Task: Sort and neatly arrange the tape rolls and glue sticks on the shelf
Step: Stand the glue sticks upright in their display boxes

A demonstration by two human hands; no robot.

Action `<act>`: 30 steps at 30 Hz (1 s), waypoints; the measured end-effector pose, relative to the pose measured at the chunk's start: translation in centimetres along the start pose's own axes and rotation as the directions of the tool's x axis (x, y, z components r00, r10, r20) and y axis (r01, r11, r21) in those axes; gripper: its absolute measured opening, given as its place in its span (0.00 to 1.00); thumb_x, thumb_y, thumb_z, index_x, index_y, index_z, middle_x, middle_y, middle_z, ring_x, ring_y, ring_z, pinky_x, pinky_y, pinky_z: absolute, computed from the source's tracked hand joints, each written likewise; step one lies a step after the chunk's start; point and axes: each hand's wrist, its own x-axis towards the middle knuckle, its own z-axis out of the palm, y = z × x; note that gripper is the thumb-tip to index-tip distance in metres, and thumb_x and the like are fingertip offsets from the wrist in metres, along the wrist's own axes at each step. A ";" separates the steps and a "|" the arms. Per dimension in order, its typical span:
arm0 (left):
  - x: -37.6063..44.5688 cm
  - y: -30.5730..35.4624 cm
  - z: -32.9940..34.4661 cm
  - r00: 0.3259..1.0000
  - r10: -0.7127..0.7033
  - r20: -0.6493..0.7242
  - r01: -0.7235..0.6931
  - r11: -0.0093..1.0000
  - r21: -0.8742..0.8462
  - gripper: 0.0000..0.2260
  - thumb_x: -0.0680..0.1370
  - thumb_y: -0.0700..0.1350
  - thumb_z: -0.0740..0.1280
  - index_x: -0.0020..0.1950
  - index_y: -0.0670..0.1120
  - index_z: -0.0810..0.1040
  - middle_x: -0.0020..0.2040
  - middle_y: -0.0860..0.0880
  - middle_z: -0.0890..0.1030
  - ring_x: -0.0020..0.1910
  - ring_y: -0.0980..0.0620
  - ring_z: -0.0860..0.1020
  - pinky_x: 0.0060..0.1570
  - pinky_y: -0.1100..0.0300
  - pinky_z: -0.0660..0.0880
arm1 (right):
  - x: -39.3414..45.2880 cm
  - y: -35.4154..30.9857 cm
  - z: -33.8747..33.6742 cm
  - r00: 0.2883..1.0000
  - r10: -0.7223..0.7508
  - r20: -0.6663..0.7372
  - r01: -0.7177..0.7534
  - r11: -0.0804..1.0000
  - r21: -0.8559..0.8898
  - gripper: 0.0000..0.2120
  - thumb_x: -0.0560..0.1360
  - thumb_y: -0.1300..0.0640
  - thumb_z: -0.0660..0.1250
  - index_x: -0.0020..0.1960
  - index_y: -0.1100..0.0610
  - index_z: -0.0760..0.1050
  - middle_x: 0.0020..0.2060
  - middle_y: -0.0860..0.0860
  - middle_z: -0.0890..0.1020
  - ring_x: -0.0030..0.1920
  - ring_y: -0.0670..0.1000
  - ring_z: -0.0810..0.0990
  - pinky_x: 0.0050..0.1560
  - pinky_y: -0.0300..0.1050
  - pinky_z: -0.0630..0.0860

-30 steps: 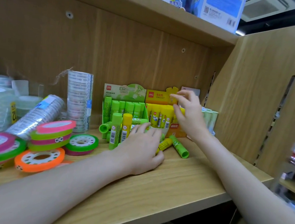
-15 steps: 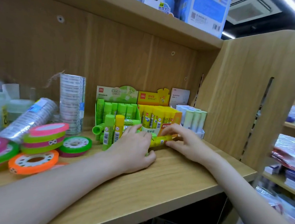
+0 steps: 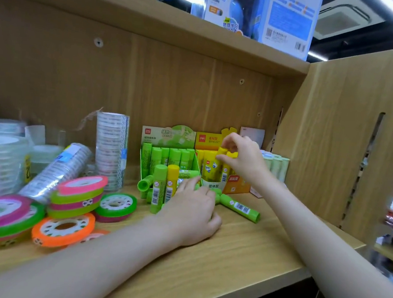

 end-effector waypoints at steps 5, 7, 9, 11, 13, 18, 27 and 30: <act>0.1 -0.1 0.3 1.000 0.005 -0.019 -0.005 1.000 -0.007 0.21 0.80 0.51 0.53 0.68 0.41 0.66 0.70 0.43 0.67 0.75 0.43 0.51 0.72 0.51 0.48 | 0.2 0.6 1.5 0.997 0.070 0.039 -0.070 0.997 0.014 0.10 0.69 0.52 0.73 0.45 0.51 0.73 0.49 0.54 0.75 0.52 0.51 0.70 0.54 0.48 0.70; 0.1 -0.1 0.4 1.000 0.006 -0.021 -0.006 1.000 0.003 0.21 0.80 0.51 0.53 0.68 0.41 0.66 0.70 0.44 0.67 0.75 0.43 0.51 0.72 0.51 0.48 | 0.0 0.6 1.5 0.998 0.051 0.043 -0.050 0.999 -0.016 0.10 0.70 0.53 0.73 0.46 0.54 0.75 0.50 0.55 0.76 0.56 0.53 0.68 0.58 0.53 0.69; 0.1 -0.1 0.4 1.000 0.010 -0.026 -0.010 1.000 0.013 0.21 0.79 0.51 0.53 0.69 0.41 0.66 0.70 0.44 0.67 0.75 0.44 0.51 0.72 0.51 0.48 | 0.2 0.4 1.6 0.996 0.029 0.081 -0.021 0.996 -0.091 0.11 0.72 0.53 0.70 0.51 0.57 0.76 0.53 0.54 0.75 0.59 0.55 0.67 0.60 0.54 0.66; 0.2 -0.1 0.5 0.999 0.019 -0.036 -0.018 1.000 0.018 0.22 0.79 0.51 0.53 0.69 0.41 0.66 0.71 0.45 0.67 0.75 0.44 0.51 0.72 0.51 0.48 | 0.3 0.1 1.6 0.994 0.026 0.110 -0.008 0.986 -0.166 0.11 0.74 0.52 0.68 0.53 0.57 0.76 0.57 0.53 0.72 0.60 0.54 0.65 0.59 0.53 0.65; 0.3 -0.3 0.6 0.999 0.023 -0.047 -0.023 1.000 0.020 0.22 0.79 0.52 0.53 0.69 0.41 0.66 0.71 0.45 0.66 0.75 0.45 0.51 0.72 0.52 0.48 | 0.3 0.0 1.6 0.992 0.028 0.124 -0.001 0.976 -0.217 0.10 0.75 0.52 0.66 0.54 0.56 0.75 0.58 0.53 0.70 0.61 0.54 0.65 0.59 0.52 0.64; 0.2 -0.3 0.7 0.989 0.077 -0.124 -0.078 0.997 -0.008 0.23 0.80 0.50 0.52 0.73 0.41 0.61 0.74 0.46 0.60 0.75 0.48 0.50 0.73 0.55 0.45 | -0.9 0.1 0.1 0.983 0.048 0.176 -0.011 0.979 -0.203 0.15 0.78 0.53 0.61 0.65 0.52 0.73 0.65 0.53 0.67 0.66 0.54 0.63 0.65 0.54 0.62; -0.2 -0.2 0.2 0.927 0.251 -0.280 -0.237 0.968 0.084 0.16 0.72 0.48 0.53 0.37 0.45 0.79 0.35 0.49 0.80 0.35 0.50 0.80 0.35 0.63 0.76 | -9.5 -1.5 -4.5 0.856 0.166 0.489 -0.334 0.900 0.279 0.15 0.78 0.60 0.61 0.65 0.55 0.72 0.61 0.50 0.76 0.62 0.47 0.74 0.66 0.45 0.69; -1.4 -0.2 -0.8 0.917 0.318 -0.240 -0.291 0.946 0.142 0.16 0.72 0.48 0.54 0.41 0.45 0.81 0.38 0.49 0.81 0.36 0.51 0.80 0.35 0.63 0.77 | -10.4 -2.9 -5.0 0.833 0.164 0.528 -0.351 0.895 0.276 0.14 0.78 0.59 0.63 0.62 0.55 0.74 0.53 0.49 0.78 0.54 0.46 0.76 0.63 0.43 0.71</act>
